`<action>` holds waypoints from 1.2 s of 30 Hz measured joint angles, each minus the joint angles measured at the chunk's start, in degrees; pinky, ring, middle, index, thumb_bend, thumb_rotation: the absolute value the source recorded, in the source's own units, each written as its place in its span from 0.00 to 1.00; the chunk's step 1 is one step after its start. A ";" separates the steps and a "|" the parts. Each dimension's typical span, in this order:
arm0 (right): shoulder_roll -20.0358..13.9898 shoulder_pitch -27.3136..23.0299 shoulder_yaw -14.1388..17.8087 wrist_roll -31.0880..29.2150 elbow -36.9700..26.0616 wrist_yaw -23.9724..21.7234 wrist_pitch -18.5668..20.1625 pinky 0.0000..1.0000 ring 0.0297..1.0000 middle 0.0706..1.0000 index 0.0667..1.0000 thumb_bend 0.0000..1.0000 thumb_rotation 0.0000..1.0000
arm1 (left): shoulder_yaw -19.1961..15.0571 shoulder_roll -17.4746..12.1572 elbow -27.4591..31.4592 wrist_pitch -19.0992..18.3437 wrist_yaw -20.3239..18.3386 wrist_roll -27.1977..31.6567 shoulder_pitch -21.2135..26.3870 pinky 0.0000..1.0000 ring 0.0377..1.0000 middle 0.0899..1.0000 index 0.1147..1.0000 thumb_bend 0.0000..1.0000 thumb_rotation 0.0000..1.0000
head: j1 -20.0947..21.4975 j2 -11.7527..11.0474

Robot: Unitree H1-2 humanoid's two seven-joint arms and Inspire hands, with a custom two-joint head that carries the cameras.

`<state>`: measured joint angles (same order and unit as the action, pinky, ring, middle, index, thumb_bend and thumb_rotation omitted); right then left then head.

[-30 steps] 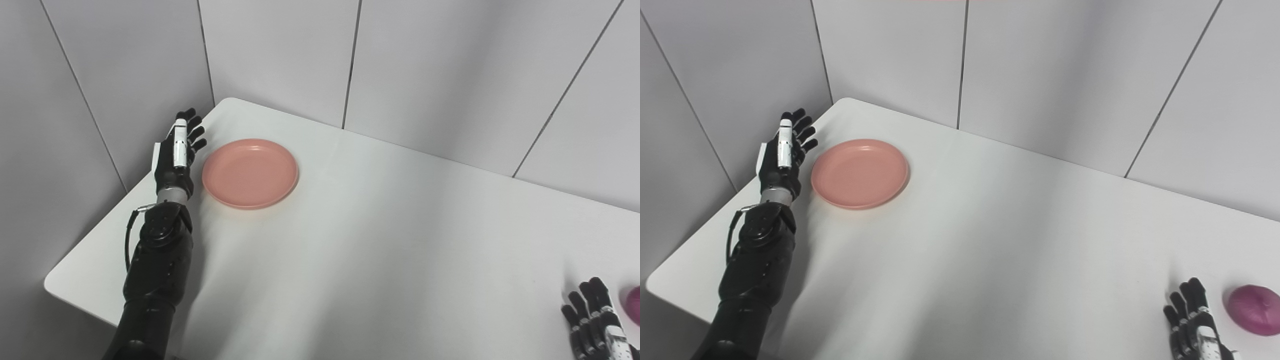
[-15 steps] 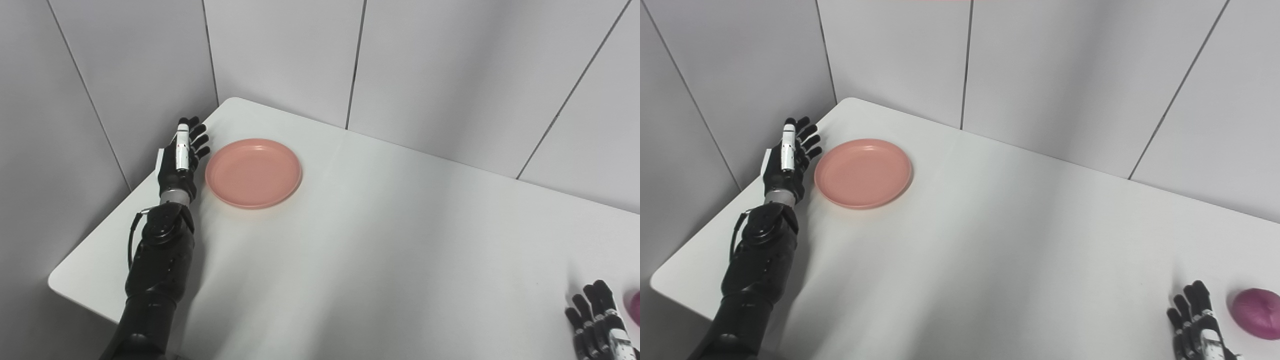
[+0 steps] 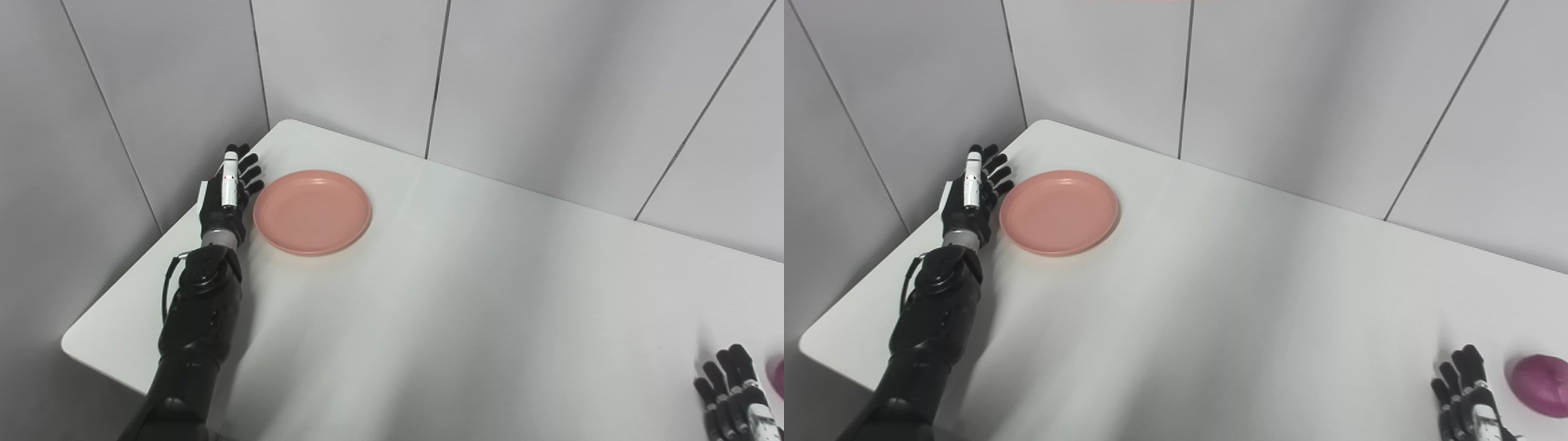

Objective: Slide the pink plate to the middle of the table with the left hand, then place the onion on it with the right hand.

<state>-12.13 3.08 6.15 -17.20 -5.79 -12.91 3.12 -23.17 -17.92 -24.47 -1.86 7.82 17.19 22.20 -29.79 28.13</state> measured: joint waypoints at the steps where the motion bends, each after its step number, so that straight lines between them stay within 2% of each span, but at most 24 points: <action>1: 0.00 0.00 0.00 0.00 0.00 0.00 0.00 1.00 1.00 1.00 1.00 0.29 1.00 | 0.11 -0.11 -0.51 0.58 -0.11 -0.03 0.16 0.86 0.87 0.86 0.82 0.38 1.00 | 0.00 0.00; 10: 0.00 0.03 0.00 0.00 -0.04 0.05 0.00 1.00 1.00 1.00 1.00 0.27 1.00 | 0.50 -0.56 -3.44 2.02 -1.43 0.01 1.68 0.86 0.88 0.87 0.82 0.40 1.00 | 0.18 0.00; 18: -0.01 0.07 0.00 0.03 -0.08 0.11 0.00 1.00 1.00 1.00 1.00 0.30 1.00 | 1.04 -1.33 -6.91 2.88 -3.63 0.23 3.54 0.87 0.87 0.86 0.83 0.40 1.00 | 0.18 0.00; 27: -0.03 0.08 -0.02 0.06 -0.07 0.10 0.00 1.00 1.00 1.00 1.00 0.35 1.00 | 1.92 -1.76 -9.44 2.98 -7.23 1.48 4.96 0.81 0.82 0.81 0.78 0.40 1.00 | 0.26 0.09; 36: -0.02 0.07 -0.04 0.06 -0.07 0.10 0.00 1.00 1.00 1.00 1.00 0.35 1.00 | 1.94 -1.86 -10.47 2.75 -9.83 3.23 5.57 0.78 0.80 0.79 0.76 0.40 1.00 | 0.62 0.18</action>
<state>-12.15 3.15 6.11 -17.14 -5.86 -12.81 3.12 -21.24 -19.78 -34.94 0.88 -2.01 20.42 27.77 -29.18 28.30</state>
